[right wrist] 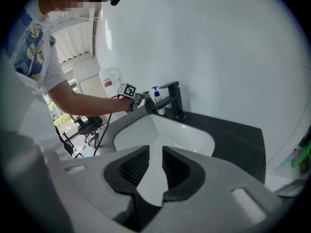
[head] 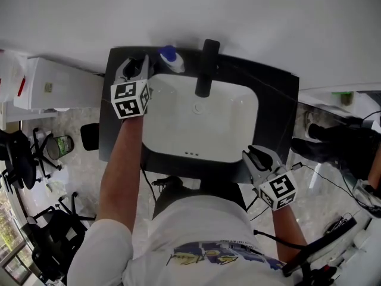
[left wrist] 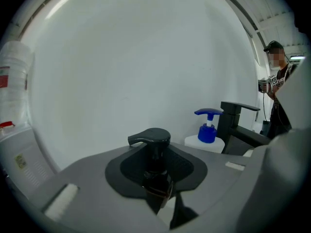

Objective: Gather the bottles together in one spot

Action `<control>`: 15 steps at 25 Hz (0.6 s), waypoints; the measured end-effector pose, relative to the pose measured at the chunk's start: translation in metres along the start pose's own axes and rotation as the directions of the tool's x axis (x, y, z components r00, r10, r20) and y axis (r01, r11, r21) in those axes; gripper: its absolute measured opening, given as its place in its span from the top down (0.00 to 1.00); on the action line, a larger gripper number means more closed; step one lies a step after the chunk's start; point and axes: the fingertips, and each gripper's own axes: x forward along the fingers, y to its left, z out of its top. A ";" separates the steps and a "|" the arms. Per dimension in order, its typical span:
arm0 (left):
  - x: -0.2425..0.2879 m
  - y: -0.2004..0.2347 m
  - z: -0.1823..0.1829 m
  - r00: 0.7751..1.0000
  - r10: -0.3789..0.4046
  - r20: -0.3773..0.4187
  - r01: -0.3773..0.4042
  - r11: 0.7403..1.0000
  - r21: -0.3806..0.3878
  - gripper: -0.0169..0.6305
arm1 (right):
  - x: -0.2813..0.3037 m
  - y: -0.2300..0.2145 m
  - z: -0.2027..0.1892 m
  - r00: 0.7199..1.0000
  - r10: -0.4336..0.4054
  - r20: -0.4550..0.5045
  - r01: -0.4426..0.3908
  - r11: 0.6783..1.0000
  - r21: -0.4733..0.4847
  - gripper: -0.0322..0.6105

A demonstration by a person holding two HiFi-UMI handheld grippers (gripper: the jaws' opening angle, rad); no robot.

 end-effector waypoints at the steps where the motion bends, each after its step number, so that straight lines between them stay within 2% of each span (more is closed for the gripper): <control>1: 0.002 0.001 0.001 1.000 0.000 0.003 0.000 1.000 -0.003 0.83 | 0.000 -0.001 -0.001 1.000 -0.001 -0.001 0.001 1.000 0.003 0.82; 15: 0.020 0.005 0.002 0.999 0.004 0.035 -0.001 0.998 -0.060 0.82 | -0.003 -0.011 -0.007 1.000 -0.019 -0.011 0.020 1.000 0.023 0.82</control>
